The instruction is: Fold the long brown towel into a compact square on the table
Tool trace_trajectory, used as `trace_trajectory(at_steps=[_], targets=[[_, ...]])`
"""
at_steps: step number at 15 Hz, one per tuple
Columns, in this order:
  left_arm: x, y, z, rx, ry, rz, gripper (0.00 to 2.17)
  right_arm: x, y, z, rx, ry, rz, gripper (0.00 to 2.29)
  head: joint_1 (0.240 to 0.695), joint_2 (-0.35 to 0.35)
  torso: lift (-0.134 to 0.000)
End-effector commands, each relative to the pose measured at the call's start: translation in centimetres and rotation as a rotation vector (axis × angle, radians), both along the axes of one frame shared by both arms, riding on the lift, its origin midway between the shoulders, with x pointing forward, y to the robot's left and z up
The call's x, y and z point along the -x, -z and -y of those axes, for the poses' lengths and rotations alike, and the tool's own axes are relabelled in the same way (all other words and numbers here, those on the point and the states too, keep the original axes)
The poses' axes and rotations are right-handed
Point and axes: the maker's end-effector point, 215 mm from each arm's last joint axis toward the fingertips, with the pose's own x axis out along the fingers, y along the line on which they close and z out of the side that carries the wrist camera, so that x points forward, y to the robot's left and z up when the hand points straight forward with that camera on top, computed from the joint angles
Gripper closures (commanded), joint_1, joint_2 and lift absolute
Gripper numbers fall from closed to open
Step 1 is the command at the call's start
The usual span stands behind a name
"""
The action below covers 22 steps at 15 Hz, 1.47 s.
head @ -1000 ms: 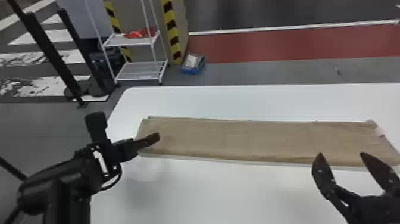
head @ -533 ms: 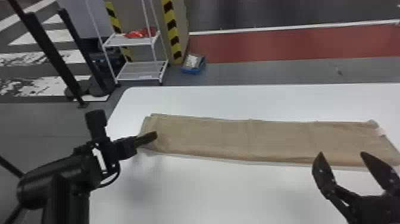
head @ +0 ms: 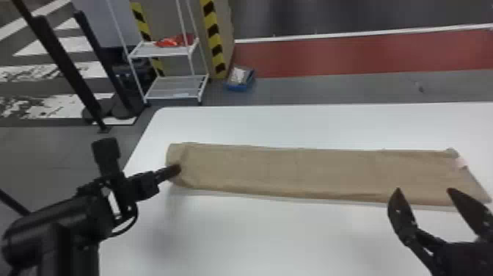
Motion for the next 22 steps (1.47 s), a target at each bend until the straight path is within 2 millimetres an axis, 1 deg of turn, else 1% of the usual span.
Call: trace_trajectory(at_steps=[1, 3, 4, 5, 6, 7, 8, 9, 10, 11, 12, 13, 14, 15, 16, 17, 20, 21, 22], targets=[[1.1, -1.8, -3.8, 0.004, -0.064, 0.016, 2.15, -0.1, 0.1, -0.1, -0.006, 0.002, -0.003, 0.11, 0.695, 0.2, -0.123], [2.0, -3.9, -7.1, 0.025, -0.109, 0.025, 2.15, -0.1, 0.1, -0.1, -0.007, 0.003, -0.001, 0.11, 0.695, 0.223, -0.123], [2.5, -5.0, -8.2, 0.027, -0.125, 0.036, 2.15, -0.1, 0.1, -0.1, -0.007, 0.003, -0.001, 0.11, 0.695, 0.243, -0.123], [3.1, -6.0, -8.3, 0.048, -0.133, 0.03, 2.15, -0.2, 0.1, -0.2, -0.008, 0.001, 0.0, 0.11, 0.695, 0.262, -0.123], [3.7, -7.3, -7.5, 0.055, -0.124, 0.026, 2.15, -0.2, 0.0, -0.3, -0.009, 0.0, 0.0, 0.11, 0.695, 0.29, -0.123], [4.0, -8.6, -6.1, 0.048, -0.102, 0.031, 2.15, -0.2, 0.1, -0.3, -0.009, 0.0, -0.001, 0.11, 0.695, 0.299, -0.123], [3.9, -10.3, -3.2, 0.034, -0.057, 0.029, 2.15, -0.2, 0.1, -0.4, -0.008, -0.001, 0.0, 0.11, 0.695, 0.302, -0.123], [3.8, -11.7, 0.6, 0.014, 0.0, 0.025, 2.15, -0.1, 0.2, -0.4, -0.009, -0.002, -0.003, 0.11, 0.695, 0.291, -0.123], [3.7, -12.8, 4.0, -0.006, 0.048, 0.023, 2.15, 0.0, 0.2, -0.4, -0.009, -0.002, -0.004, 0.11, 0.695, 0.271, -0.123], [3.4, -13.7, 8.5, -0.049, 0.123, 0.028, 2.15, 0.0, 0.1, -0.4, -0.009, -0.002, -0.001, 0.11, 0.695, 0.247, -0.123], [3.1, -14.7, 12.1, -0.082, 0.177, 0.035, 2.15, 0.2, 0.0, -0.3, -0.01, 0.0, 0.005, 0.11, 0.695, 0.213, -0.123], [2.4, -16.2, 16.4, -0.104, 0.237, 0.064, 2.15, 0.3, 0.0, -0.3, -0.01, 0.001, 0.005, 0.11, 0.695, 0.173, -0.123], [2.1, -16.8, 20.0, -0.125, 0.29, 0.062, 2.15, 0.4, -0.1, -0.3, -0.01, 0.001, 0.006, 0.11, 0.695, 0.132, -0.123], [1.6, -17.4, 22.4, -0.181, 0.325, 0.072, 2.15, 0.4, -0.2, -0.3, -0.008, 0.001, 0.008, 0.11, 0.695, 0.084, -0.123], [1.4, -17.3, 24.2, -0.22, 0.355, 0.072, 2.15, 0.5, -0.3, -0.3, -0.008, 0.001, 0.011, 0.11, 0.695, 0.036, -0.123], [1.3, -16.4, 25.6, -0.265, 0.371, 0.053, 2.15, 0.5, -0.4, -0.3, -0.01, 0.002, 0.015, 0.11, 0.695, -0.034, -0.123], [1.5, -13.8, 29.7, -0.352, 0.437, 0.026, 2.15, 0.5, -0.3, -0.1, -0.008, 0.005, 0.014, 0.11, 0.695, -0.09, -0.123], [1.3, -12.7, 31.1, -0.393, 0.452, 0.028, 2.15, 0.5, -0.2, 0.0, -0.007, 0.006, 0.012, 0.11, 0.695, -0.106, -0.123], [0.7, -12.1, 32.5, -0.422, 0.467, 0.054, 2.15, 0.4, -0.1, 0.0, -0.007, 0.006, 0.011, 0.11, 0.695, -0.121, -0.123]])
